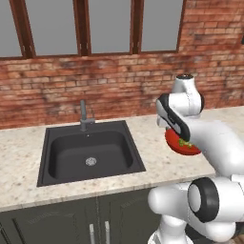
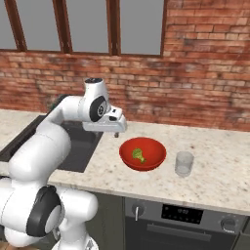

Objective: Move the glass cup from next to the sink to the open cabinet. Then, move the bowl with the broccoli to the fridge to clear the area for faucet cleaning.

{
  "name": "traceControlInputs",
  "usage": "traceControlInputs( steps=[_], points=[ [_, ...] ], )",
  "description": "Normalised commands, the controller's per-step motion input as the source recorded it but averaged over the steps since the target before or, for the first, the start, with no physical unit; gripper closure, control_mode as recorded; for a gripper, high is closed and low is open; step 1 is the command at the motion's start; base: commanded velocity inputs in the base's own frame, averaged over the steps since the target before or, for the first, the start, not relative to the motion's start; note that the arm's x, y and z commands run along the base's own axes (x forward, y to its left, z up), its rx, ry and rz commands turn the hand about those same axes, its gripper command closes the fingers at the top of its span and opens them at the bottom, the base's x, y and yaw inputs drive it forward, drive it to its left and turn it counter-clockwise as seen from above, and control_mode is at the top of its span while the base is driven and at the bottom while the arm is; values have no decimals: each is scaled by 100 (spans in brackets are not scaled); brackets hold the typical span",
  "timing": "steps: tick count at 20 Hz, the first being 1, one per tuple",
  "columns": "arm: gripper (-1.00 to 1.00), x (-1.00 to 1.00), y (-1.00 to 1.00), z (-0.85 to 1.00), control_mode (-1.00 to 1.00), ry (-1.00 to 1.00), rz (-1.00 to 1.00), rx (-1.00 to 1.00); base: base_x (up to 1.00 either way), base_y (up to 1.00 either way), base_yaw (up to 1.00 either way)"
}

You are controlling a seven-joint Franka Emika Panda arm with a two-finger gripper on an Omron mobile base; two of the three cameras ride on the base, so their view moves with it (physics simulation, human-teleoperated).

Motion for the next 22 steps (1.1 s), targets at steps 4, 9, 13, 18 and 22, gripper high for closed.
traceControlInputs(
  steps=[4, 9, 13, 18, 22],
  points=[
    [-100, 80, 0, -89, -100, 15, 0, -8, 0, 0, 0],
    [-100, 54, -2, -91, -100, 10, 0, -6, 0, 0, 0],
    [-100, 49, -13, -63, -100, 0, 0, -3, 0, 0, 0],
    [-100, 56, -21, -39, -100, 0, 0, 0, 0, 0, 0],
    [-100, 44, -10, -41, -100, 0, 0, -1, 0, 0, 0]
  ],
)
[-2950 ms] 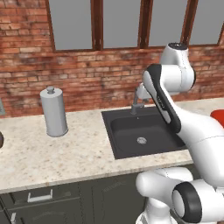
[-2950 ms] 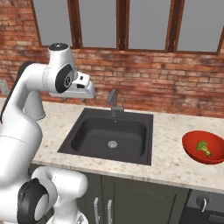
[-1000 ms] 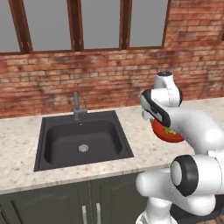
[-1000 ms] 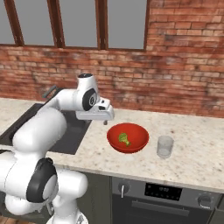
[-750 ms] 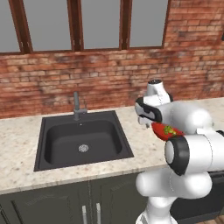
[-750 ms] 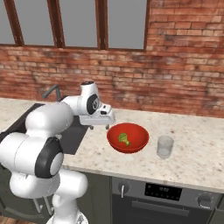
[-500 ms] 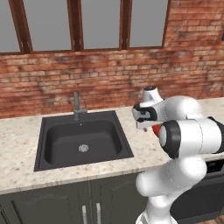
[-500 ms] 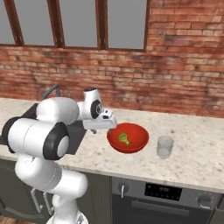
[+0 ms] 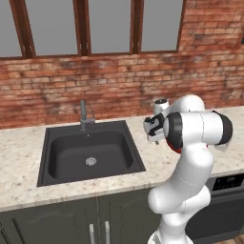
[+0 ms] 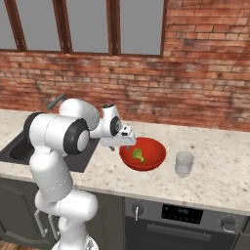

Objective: Move the glass cup from next to the sink to the open cabinet. Then, move the bowl with the broccoli to the fridge to clear the area for faucet cleaning.

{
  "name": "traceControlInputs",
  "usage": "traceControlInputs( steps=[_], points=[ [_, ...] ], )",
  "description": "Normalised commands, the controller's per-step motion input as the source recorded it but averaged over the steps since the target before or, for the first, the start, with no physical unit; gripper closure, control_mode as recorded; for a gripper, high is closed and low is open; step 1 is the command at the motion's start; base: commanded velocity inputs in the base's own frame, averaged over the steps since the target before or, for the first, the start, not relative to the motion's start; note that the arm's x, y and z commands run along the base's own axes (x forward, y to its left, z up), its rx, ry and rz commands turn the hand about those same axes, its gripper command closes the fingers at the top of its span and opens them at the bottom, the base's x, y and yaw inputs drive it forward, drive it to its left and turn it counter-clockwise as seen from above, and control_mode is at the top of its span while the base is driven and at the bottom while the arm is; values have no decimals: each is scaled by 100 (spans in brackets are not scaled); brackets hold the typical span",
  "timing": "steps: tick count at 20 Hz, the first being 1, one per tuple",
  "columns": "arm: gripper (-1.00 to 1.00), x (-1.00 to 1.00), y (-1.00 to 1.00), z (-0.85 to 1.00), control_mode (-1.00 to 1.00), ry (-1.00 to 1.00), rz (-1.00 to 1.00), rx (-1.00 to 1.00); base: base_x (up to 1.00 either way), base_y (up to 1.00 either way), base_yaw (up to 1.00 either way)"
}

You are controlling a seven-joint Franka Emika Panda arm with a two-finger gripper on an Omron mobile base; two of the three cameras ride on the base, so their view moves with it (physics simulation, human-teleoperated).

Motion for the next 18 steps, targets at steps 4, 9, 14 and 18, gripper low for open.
traceControlInputs(
  steps=[4, 9, 14, 18],
  points=[
    [-100, 27, -22, -43, -100, 0, 0, -2, 0, 0, 0],
    [100, 5, -32, -39, -100, -4, 0, -2, 0, 0, 0],
    [100, 0, -3, -2, -100, -1, 0, 0, 0, 0, 0],
    [100, 0, 0, 0, -100, 0, 0, 0, 0, 0, 0]
  ],
)
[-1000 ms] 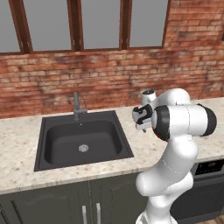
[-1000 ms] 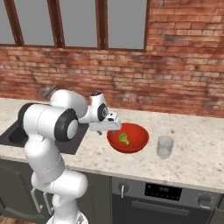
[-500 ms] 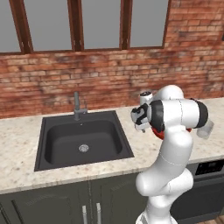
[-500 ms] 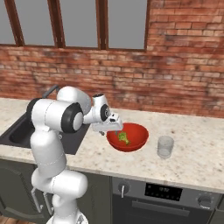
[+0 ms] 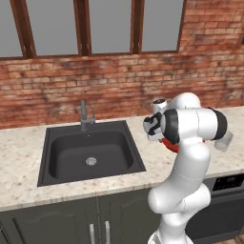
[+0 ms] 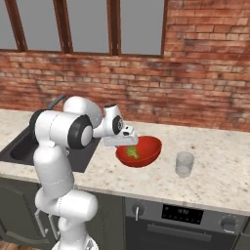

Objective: Move the glass cup from next to the sink to the open cabinet. Then, move the bowl with the broccoli to the fridge to clear the area for faucet cleaning.

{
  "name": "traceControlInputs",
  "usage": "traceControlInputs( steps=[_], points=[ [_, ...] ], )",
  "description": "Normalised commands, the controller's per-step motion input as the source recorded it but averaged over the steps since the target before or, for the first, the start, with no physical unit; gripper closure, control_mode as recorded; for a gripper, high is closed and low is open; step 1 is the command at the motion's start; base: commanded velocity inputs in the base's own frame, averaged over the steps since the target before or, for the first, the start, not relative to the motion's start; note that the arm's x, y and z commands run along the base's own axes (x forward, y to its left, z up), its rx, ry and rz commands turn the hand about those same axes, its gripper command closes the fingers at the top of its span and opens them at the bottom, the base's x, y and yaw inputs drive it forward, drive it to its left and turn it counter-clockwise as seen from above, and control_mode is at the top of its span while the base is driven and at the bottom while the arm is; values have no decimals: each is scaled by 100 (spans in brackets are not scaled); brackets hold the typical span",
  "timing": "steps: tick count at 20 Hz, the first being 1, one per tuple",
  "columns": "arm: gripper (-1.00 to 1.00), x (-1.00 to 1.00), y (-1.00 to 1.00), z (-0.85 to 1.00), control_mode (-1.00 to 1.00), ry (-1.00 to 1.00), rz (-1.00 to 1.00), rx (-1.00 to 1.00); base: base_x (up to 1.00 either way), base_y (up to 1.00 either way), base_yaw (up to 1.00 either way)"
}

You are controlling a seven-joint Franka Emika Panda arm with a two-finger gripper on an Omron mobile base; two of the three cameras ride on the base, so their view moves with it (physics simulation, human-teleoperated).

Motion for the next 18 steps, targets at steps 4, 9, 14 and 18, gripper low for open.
traceControlInputs(
  steps=[4, 9, 14, 18],
  points=[
    [100, -1, 0, 0, -100, 0, 0, 0, 0, 0, 0],
    [100, -62, 0, 43, -100, -30, 2, -3, 0, 0, 0],
    [100, -93, 1, 98, -100, -47, 5, -17, 0, 0, 0],
    [100, -89, 14, 100, -100, -44, 9, -28, 0, 0, 0]
  ],
)
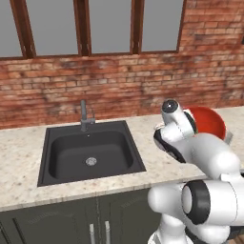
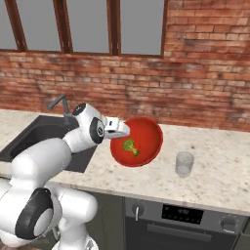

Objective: Move the glass cup from next to the sink to the open cabinet. Then, move the bowl with the broccoli to the fridge to clear the area for faucet cleaning.

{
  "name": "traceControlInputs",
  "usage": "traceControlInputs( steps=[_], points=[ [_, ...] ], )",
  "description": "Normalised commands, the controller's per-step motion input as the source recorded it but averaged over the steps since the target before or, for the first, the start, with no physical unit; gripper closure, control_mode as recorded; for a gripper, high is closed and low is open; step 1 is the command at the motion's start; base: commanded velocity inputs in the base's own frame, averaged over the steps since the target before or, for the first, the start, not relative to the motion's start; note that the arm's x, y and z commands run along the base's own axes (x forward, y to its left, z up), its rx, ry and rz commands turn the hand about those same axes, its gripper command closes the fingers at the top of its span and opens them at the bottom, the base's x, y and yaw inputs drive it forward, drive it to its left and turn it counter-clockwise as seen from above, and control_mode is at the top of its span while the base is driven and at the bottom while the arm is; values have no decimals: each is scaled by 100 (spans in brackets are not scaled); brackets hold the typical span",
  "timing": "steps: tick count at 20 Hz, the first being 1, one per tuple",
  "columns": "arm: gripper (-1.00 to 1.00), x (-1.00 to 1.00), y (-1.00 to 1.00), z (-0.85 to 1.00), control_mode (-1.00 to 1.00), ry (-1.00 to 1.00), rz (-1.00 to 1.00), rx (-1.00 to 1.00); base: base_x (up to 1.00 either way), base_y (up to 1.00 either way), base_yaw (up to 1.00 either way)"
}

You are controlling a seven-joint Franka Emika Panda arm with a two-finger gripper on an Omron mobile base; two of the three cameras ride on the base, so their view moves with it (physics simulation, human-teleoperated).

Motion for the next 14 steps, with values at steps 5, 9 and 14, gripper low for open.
traceControlInputs(
  steps=[5, 9, 14],
  points=[
    [100, -47, 12, 100, -100, -21, 12, -23, 0, 0, 0],
    [100, -3, 9, 100, -100, 7, 15, -4, 0, 0, 0],
    [100, 0, 19, 79, -100, 43, 20, 0, 0, 0, 0]
  ],
)
